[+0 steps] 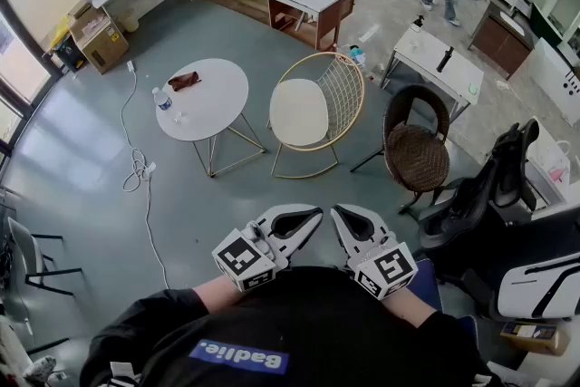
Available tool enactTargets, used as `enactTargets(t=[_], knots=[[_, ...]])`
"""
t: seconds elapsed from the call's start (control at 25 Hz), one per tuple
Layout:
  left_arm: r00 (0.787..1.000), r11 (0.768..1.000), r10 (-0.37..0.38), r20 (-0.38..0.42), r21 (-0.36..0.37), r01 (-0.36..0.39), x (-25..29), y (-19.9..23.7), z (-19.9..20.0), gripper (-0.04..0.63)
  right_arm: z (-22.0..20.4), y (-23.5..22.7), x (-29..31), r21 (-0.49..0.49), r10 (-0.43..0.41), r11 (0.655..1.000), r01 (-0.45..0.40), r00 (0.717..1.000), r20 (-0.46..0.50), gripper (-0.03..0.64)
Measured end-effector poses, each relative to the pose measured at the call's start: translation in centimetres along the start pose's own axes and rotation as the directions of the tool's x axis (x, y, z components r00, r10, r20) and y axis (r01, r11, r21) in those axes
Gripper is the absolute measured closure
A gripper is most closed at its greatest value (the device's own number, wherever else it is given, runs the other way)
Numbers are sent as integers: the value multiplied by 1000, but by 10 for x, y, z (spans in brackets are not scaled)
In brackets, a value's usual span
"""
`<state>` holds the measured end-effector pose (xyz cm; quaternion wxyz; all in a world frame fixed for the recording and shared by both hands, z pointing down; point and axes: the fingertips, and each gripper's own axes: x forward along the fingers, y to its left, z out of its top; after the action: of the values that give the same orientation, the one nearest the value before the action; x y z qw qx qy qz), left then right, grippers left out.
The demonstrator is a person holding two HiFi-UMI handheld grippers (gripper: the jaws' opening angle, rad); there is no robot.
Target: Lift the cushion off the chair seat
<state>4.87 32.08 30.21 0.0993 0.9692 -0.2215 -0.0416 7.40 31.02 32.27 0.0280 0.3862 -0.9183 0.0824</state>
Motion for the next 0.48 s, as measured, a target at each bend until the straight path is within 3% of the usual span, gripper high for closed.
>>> enactTargets(t=[0.48], knots=[[1000,999,28,-6,-17,-28,18,-5,-3,580,-2,-15,-10,2,20,1000,-20,1000,-1,591]])
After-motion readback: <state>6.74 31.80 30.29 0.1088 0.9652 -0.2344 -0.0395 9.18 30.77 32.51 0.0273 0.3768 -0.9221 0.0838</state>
